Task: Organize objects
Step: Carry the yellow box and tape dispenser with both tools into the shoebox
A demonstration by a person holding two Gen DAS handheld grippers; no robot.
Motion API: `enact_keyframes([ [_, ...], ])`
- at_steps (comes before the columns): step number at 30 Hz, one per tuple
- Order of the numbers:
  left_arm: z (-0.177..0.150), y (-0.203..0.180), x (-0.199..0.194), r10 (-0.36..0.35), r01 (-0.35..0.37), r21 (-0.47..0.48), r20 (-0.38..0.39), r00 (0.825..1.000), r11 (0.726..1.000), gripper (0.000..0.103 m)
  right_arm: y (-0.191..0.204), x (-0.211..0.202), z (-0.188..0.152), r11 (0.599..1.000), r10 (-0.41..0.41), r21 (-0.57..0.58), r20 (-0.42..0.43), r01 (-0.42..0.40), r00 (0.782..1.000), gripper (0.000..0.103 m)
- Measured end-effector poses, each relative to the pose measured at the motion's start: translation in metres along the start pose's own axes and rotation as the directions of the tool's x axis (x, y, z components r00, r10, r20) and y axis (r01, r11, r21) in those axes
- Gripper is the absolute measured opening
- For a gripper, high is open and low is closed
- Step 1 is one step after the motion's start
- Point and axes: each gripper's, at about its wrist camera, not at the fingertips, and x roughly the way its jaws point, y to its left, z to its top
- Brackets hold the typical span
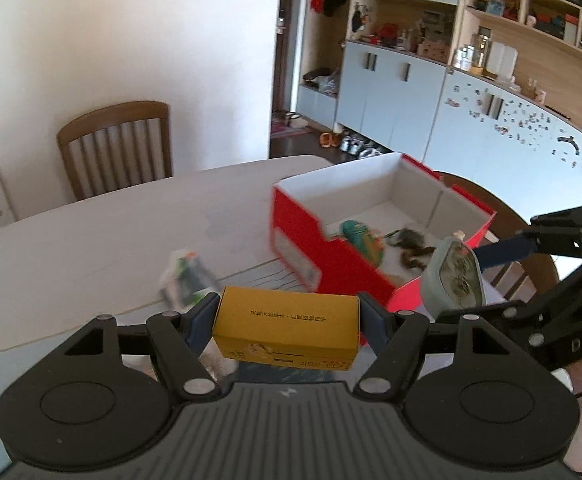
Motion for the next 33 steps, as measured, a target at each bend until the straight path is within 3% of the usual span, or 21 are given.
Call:
enact_keyframes([
  [9,0.024,-0.063,0.041,-0.028,0.028,0.055,-0.007,1.0,0.998,0.073,-0.082,-0.018,0.0,0.999,-0.044,0.014,0.019,0.044,0.999,0.08],
  [16,0.044,-0.099,0.08,0.002,0.0,0.067,-0.029,1.0,0.998,0.073,-0.137,-0.011,0.012,0.995,-0.082,0.052,0.02,0.081,0.996,0.08],
  [26,0.069,-0.143,0.139,0.063,-0.054,0.086,-0.099,0.993,0.995,0.073,-0.178,0.038,0.03,0.993,-0.089,0.07,-0.046,0.092,0.995,0.08],
  [33,0.076,-0.153,0.183,0.105,-0.093,0.068,-0.2,0.974,0.993,0.073,-0.199,0.08,0.032,0.989,-0.089,0.105,-0.12,0.102,0.989,0.08],
])
